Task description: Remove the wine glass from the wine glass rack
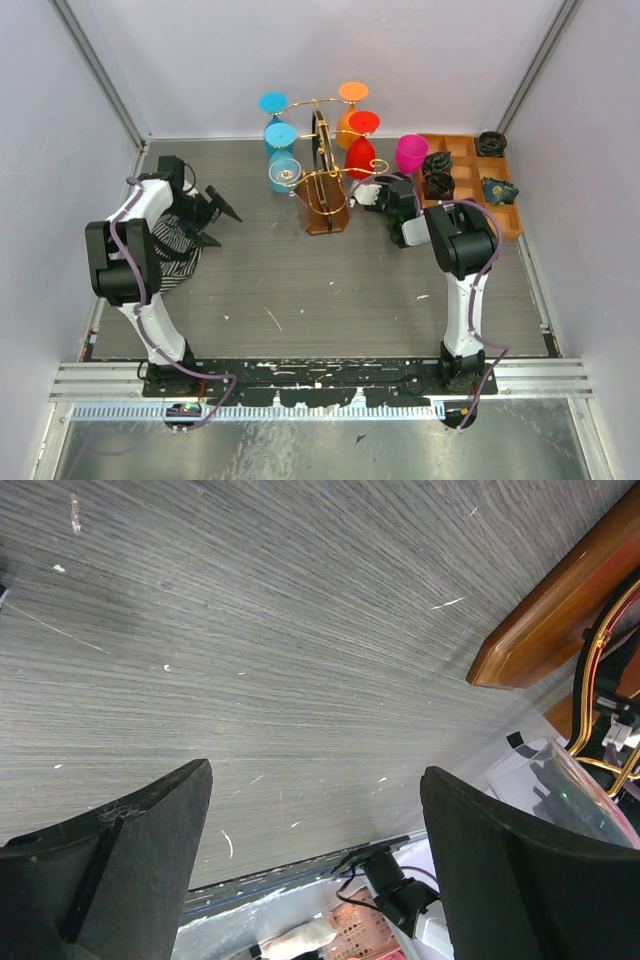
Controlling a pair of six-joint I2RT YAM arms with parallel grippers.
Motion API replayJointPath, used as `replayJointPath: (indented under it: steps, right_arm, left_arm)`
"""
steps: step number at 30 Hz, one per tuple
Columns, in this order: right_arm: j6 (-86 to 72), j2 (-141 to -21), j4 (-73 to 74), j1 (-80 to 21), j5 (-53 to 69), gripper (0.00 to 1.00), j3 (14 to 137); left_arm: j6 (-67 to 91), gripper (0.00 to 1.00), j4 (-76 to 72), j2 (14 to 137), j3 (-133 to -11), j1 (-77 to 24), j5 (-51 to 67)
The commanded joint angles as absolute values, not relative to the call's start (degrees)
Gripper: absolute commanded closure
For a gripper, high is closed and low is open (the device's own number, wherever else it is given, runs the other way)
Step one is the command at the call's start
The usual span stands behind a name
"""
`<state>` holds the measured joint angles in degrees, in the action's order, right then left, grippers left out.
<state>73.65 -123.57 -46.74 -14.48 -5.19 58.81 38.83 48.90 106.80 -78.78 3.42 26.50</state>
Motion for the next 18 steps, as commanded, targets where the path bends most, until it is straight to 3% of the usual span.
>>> replayJointPath:
  steps: [1, 18]
  right_arm:
    - [65.6, -120.2, -33.9, -16.4, -4.5, 0.26, 54.3]
    - [54.0, -109.2, -14.0, -19.3, -7.3, 0.24, 50.6]
  left_arm:
    - [39.1, 0.08, 48.3, 106.7, -80.1, 3.3, 28.4]
    - [39.1, 0.08, 48.1, 105.3, -79.3, 3.1, 29.3]
